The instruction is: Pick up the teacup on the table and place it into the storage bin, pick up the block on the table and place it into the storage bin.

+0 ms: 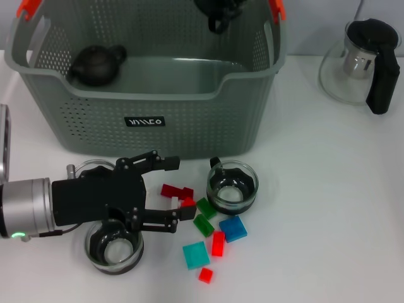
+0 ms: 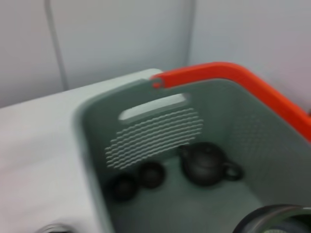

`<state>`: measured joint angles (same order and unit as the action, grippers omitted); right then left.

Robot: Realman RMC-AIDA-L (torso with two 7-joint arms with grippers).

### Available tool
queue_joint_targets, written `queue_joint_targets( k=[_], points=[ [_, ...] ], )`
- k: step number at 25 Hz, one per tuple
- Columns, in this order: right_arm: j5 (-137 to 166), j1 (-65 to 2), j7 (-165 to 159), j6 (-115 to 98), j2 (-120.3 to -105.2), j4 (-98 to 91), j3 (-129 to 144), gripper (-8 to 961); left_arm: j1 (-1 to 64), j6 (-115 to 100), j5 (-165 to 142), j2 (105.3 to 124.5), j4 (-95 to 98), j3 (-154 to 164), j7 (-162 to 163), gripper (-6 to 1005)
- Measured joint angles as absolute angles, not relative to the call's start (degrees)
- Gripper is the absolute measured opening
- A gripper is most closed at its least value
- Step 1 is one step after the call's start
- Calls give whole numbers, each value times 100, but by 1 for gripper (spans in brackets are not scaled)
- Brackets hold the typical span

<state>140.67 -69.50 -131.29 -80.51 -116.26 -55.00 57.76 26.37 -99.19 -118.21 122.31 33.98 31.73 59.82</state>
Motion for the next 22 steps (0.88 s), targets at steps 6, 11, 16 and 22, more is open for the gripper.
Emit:
queue_joint_targets(
  k=[6, 11, 16, 22],
  points=[
    [14196, -7078, -12828, -7196, -11604, -4537, 5825, 57, 2638, -9898, -11821, 12234, 3390, 3173, 5979, 950],
    [14200, -7045, -12557, -6471, -11614, -3913, 5846, 57, 2651, -9877, -11821, 12234, 3384, 3179, 5977, 950],
    [14203, -7066, -12417, -6067, -11632, -3445, 5965, 56, 2649, -9892, -11821, 12234, 3383, 3175, 5976, 950],
    [14212, -7080, -12462, -5935, -11655, -3228, 6202, 56, 2634, -9901, -11821, 12237, 3383, 3173, 5976, 949]
  ],
)
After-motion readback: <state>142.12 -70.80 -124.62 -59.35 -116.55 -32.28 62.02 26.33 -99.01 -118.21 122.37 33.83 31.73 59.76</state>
